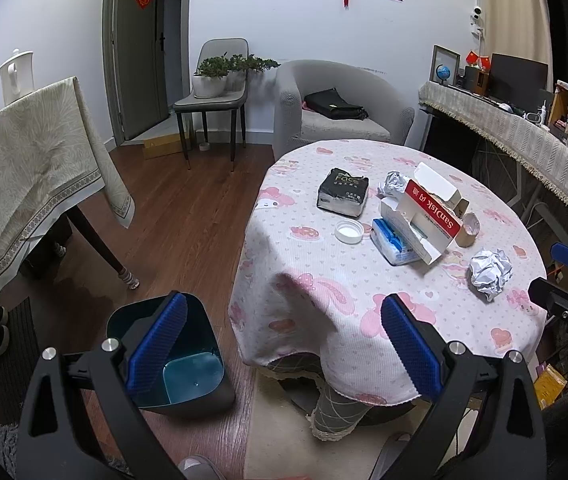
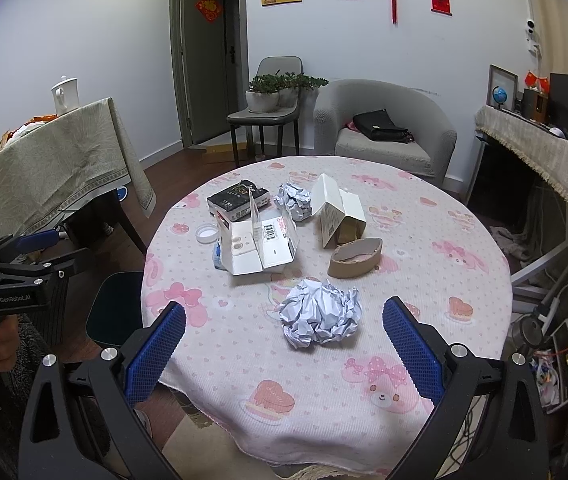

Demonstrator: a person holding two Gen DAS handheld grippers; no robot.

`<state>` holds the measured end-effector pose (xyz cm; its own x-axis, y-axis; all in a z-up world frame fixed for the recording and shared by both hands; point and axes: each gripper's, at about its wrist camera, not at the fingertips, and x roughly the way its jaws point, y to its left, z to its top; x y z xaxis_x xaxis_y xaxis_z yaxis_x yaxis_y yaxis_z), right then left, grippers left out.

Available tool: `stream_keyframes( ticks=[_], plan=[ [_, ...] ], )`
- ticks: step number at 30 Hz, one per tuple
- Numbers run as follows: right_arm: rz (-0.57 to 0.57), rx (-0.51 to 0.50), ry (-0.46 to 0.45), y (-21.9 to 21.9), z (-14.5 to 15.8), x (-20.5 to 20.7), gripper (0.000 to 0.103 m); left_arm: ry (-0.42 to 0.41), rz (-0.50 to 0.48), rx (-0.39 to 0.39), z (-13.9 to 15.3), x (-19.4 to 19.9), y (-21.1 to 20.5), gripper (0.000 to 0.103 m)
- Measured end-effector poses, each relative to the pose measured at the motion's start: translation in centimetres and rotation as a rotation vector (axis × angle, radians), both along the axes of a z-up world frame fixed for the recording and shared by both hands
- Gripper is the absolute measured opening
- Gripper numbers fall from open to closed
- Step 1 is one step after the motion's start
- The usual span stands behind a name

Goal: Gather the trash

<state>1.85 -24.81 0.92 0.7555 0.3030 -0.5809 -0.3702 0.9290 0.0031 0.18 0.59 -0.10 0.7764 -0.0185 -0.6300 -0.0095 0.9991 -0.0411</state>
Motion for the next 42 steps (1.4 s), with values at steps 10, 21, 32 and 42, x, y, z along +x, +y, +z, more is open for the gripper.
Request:
stream_keyframes(
  ticks=[10,21,32,42],
  plan=[
    [0.000,-0.003,0.003,0.04,-0.06,0.02,0.100,0.002,0.002,0.000,-0.09,-0.02,-0.16,0.099],
    [-0.001,-0.008,0.002,0.09,-0.24,-0.07,0.100,0.002,-0.001,0.000,-0.17,0.05,-0.21,0.099],
    [-0.002,-0.007,0.005,0.12,-0.20,-0.03,0.100,0.004,0.000,-0.002,-0.11,0.08,-0.16,0.099],
    [-0.001,-0.006,0.003,0.16,-0.23,-0.10,0.100,0.002,-0.002,-0.003,-0.10,0.07,-0.16,0.099]
  ],
)
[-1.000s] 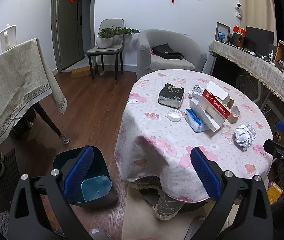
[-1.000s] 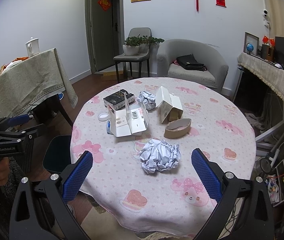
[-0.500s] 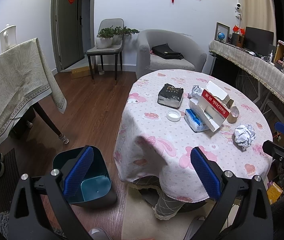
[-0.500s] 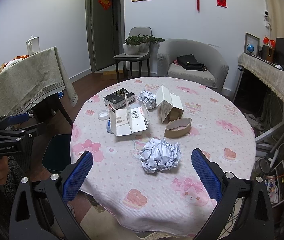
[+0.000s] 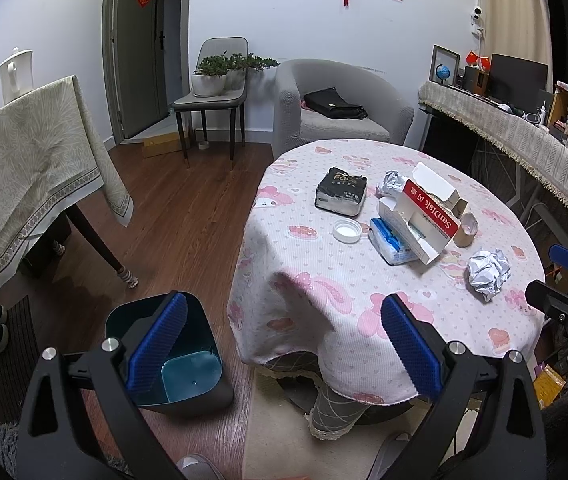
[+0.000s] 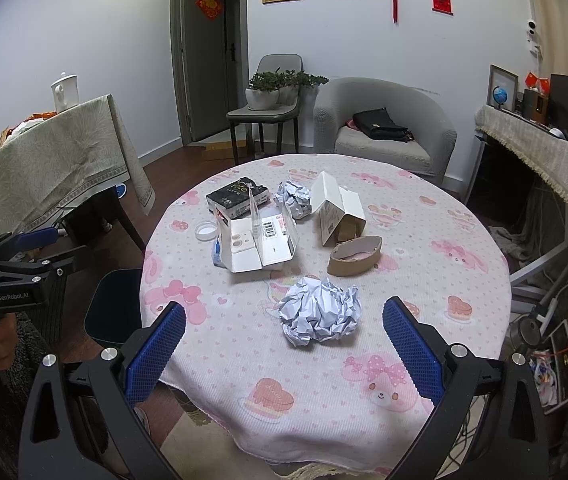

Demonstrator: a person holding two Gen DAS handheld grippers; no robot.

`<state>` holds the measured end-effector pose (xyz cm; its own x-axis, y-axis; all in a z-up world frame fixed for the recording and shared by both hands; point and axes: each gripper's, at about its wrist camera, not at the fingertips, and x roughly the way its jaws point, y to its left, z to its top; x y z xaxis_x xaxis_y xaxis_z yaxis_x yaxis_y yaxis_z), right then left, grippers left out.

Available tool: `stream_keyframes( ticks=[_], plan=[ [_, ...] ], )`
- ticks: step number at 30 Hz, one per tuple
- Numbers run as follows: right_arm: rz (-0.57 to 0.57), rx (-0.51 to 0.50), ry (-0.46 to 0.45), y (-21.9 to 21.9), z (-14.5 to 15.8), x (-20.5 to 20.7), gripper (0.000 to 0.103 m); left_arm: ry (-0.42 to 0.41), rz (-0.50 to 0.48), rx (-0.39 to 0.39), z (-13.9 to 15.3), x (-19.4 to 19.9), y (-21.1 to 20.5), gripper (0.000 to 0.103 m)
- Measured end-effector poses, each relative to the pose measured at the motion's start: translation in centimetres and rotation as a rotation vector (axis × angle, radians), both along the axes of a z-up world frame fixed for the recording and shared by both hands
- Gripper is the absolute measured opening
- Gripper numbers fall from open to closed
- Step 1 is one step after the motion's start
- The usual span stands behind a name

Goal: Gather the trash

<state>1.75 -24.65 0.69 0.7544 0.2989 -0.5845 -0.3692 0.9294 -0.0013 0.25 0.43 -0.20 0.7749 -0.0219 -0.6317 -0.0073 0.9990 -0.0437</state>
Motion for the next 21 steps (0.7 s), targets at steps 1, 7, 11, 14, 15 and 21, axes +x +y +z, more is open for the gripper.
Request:
stream_keyframes(
  ticks=[1,7,11,14,15,21],
  plan=[
    [0.000,0.000,0.002,0.0,0.0,0.0,0.100,0.000,0.001,0.000,0.0,0.0,0.0,0.099],
    [0.008,0.000,0.007,0.1,0.1,-0.1,0.100,-0.002,0.001,0.000,0.1,0.0,0.0,0.099],
    [0.013,0.000,0.026,0.1,0.0,0.1,0.100,0.000,-0.001,-0.009,0.2,0.0,0.0,0.099],
    [0.007,0.000,0.031,-0.1,-0.1,0.3,0.100,-0.006,-0.007,-0.030,0.6,-0.1,0.0,0.099],
    [-0.004,0.011,0.029,-0.6,-0.2,0.3,0.100,-0.012,-0.013,-0.040,0.7,-0.2,-0.1,0.098],
    [-0.040,0.042,0.033,-2.0,-0.6,1.0,0.091,-0.045,-0.036,-0.009,1.3,-0.2,-1.3,0.098]
  ],
)
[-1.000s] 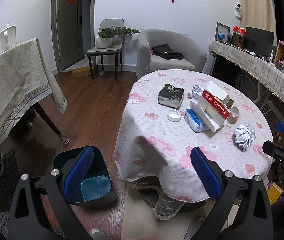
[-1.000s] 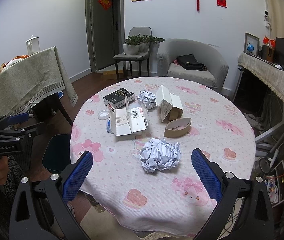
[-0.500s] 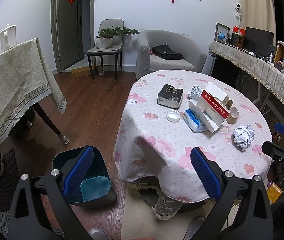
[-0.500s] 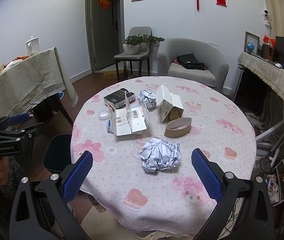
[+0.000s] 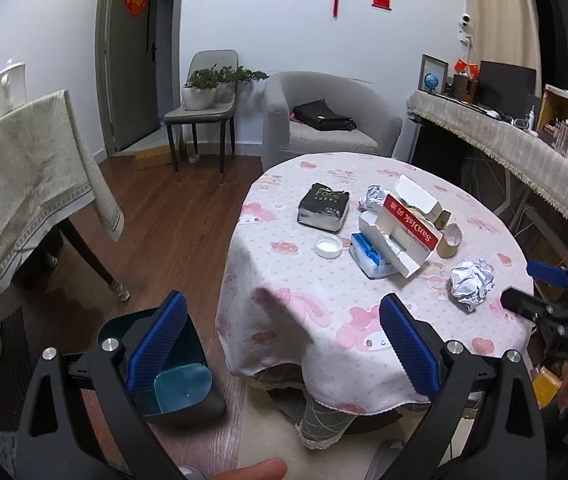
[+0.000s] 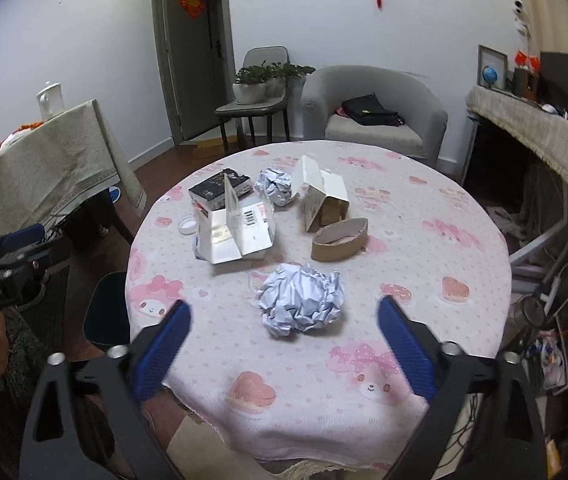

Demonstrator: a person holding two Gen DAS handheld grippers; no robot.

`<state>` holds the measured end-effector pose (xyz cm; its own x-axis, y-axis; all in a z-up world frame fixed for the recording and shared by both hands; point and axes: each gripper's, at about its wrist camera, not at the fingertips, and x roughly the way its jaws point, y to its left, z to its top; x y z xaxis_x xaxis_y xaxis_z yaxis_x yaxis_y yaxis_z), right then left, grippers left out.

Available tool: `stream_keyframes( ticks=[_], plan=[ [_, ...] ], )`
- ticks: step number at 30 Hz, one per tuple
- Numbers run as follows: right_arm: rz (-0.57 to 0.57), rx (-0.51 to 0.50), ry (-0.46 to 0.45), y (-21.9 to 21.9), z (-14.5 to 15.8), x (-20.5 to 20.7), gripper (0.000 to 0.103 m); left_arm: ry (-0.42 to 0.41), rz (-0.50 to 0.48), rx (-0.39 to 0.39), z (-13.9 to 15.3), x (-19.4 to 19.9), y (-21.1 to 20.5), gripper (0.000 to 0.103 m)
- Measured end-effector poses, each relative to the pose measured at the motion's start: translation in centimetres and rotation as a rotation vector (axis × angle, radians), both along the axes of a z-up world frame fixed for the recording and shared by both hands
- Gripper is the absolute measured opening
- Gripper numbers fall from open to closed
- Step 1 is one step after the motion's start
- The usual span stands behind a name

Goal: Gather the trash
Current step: 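Grasp the crumpled white paper ball with the right gripper while the left grasps the white SanDisk box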

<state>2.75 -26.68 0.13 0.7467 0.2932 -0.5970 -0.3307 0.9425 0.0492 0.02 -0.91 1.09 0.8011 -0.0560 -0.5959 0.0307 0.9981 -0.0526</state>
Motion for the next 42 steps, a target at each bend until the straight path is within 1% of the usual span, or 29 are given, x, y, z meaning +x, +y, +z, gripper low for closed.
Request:
stream_keyframes(
  ticks=[3,7,9,12,14,18,20,22,23,25,26,30,32,33,34,36,38,40,42],
  plan=[
    [0.008,-0.001,0.003,0.0,-0.3,0.3,0.091,0.005,-0.019,-0.011,0.0,0.2,-0.5,0.097],
    [0.027,-0.022,0.018,0.8,-1.0,1.1,0.090,0.004,-0.025,0.001,-0.1,0.6,-1.1,0.089],
    [0.033,-0.036,0.032,1.1,-1.6,1.8,0.090,0.006,-0.024,-0.008,-0.1,1.0,-1.3,0.089],
    [0.033,-0.031,0.045,1.0,-2.1,2.7,0.090,0.016,-0.032,-0.022,-0.2,1.5,-1.5,0.087],
    [0.032,-0.032,0.058,0.9,-2.5,3.5,0.090,0.020,-0.043,-0.024,-0.2,2.0,-1.9,0.082],
    [0.021,-0.039,0.079,0.5,-3.5,4.5,0.084,0.029,-0.072,-0.032,-0.1,2.9,-3.2,0.076],
    [0.024,-0.031,0.082,0.4,-3.7,5.0,0.083,0.037,-0.094,-0.038,-0.1,3.4,-4.0,0.072],
    [0.033,-0.038,0.083,0.5,-3.8,5.2,0.082,0.045,-0.114,-0.039,-0.2,3.9,-4.9,0.071],
    [0.038,-0.041,0.085,0.6,-3.8,5.4,0.081,0.052,-0.125,-0.039,-0.2,4.3,-5.6,0.069],
    [0.051,-0.042,0.096,0.7,-4.0,5.8,0.075,0.065,-0.149,-0.044,-0.3,4.9,-6.5,0.062],
    [0.059,-0.039,0.101,0.8,-4.1,6.0,0.073,0.071,-0.159,-0.042,-0.3,5.3,-7.2,0.059],
    [0.077,-0.046,0.125,1.0,-4.6,6.5,0.061,0.078,-0.187,-0.021,-0.5,6.3,-9.7,0.058],
    [0.081,-0.053,0.119,1.0,-4.6,6.4,0.057,0.084,-0.191,-0.001,-0.8,6.9,-10.8,0.058],
    [0.085,-0.049,0.120,0.9,-4.5,6.5,0.053,0.089,-0.194,-0.002,-1.0,7.1,-11.1,0.058],
    [0.086,-0.038,0.124,0.7,-4.5,6.5,0.052,0.093,-0.191,-0.003,-1.1,7.3,-11.3,0.057],
    [0.083,-0.013,0.128,0.0,-4.4,6.5,0.051,0.104,-0.176,0.001,-1.4,7.9,-11.8,0.053],
    [0.070,0.008,0.130,-1.0,-4.2,6.5,0.051,0.121,-0.171,-0.001,-1.7,8.6,-12.1,0.045],
    [0.057,0.026,0.122,-2.0,-4.0,6.3,0.051,0.132,-0.159,0.000,-1.8,9.2,-12.3,0.041],
    [0.042,0.047,0.110,-3.2,-3.6,6.1,0.051,0.148,-0.146,0.003,-2.1,9.9,-12.6,0.041]
  ],
)
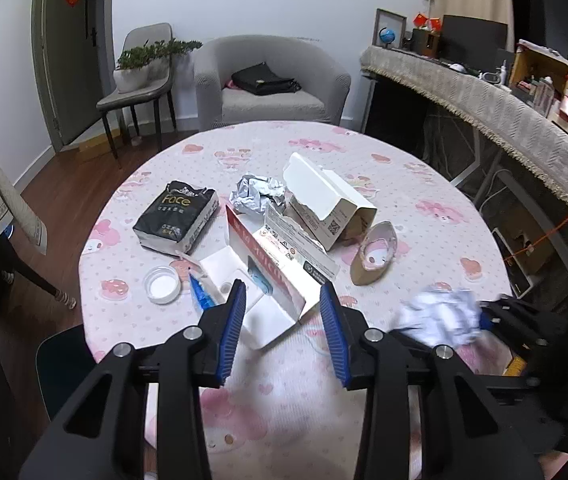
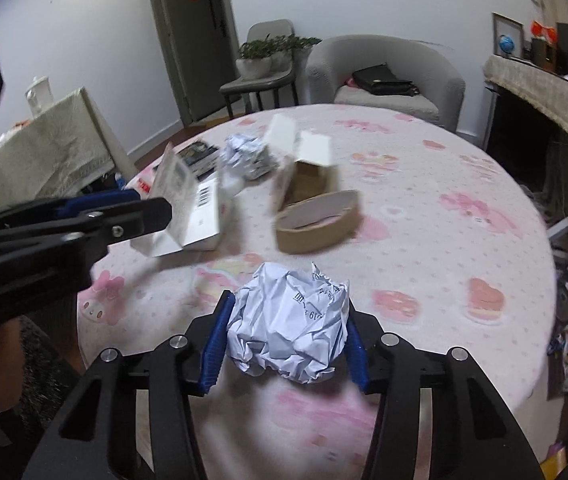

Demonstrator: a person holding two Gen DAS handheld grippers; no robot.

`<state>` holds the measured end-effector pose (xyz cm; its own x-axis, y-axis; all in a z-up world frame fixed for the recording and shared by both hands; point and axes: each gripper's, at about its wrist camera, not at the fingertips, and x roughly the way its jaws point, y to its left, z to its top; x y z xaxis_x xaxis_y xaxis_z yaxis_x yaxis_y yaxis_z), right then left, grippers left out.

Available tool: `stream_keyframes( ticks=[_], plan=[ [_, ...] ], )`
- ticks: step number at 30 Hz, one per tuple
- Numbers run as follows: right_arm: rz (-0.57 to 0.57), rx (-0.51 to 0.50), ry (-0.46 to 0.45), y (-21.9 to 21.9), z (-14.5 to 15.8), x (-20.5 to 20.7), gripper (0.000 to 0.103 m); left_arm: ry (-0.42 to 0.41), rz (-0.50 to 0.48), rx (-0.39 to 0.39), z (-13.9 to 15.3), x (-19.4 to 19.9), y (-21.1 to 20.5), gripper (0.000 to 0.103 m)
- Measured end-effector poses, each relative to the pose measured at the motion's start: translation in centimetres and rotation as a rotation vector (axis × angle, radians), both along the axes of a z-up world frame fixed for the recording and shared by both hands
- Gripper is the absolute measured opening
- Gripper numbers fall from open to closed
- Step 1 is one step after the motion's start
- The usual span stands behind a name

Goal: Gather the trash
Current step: 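Grasp the crumpled white paper ball with the right gripper while the left grasps the white SanDisk box, then carry the paper ball with the right gripper while the left carries the box to the teal bin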

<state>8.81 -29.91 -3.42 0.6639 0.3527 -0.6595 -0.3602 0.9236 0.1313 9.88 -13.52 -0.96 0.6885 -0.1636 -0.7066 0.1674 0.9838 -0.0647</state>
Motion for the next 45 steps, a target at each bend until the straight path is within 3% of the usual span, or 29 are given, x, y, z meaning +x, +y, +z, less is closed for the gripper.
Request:
stream_keyframes(
  ticks=[4,7,11,14,20,27,33,45],
  plan=[
    [-0.019,0.034,-0.003,-1.7,0.2,-0.1,0.051,0.024,0.035,0.014,-0.4,1.2,-0.4,0.038],
    [-0.017,0.040,-0.007,-2.1,0.1,-0.1,0.051,0.048,0.074,0.023,-0.9,2.3,-0.3,0.031],
    [-0.014,0.050,-0.011,-2.1,0.2,0.1,0.051,0.082,0.111,0.032,-1.6,2.8,0.2,0.012],
    [-0.008,0.073,-0.026,-1.7,0.8,0.1,0.051,0.089,0.120,0.028,-1.6,2.8,0.8,0.003],
    [0.012,0.068,-0.057,0.0,2.1,-0.5,0.051,0.067,0.113,0.006,-0.4,1.6,2.4,0.002],
    [0.031,0.084,-0.083,2.3,3.8,-0.9,0.051,-0.046,0.027,-0.031,2.6,-1.0,4.3,0.002],
    [0.072,0.069,-0.095,6.5,4.8,-0.8,0.051,-0.090,0.011,-0.051,3.0,-2.1,8.3,0.002],
    [0.195,0.016,-0.093,16.4,5.4,0.3,0.051,-0.114,0.183,-0.044,1.7,-3.0,20.1,0.002]
  ],
)
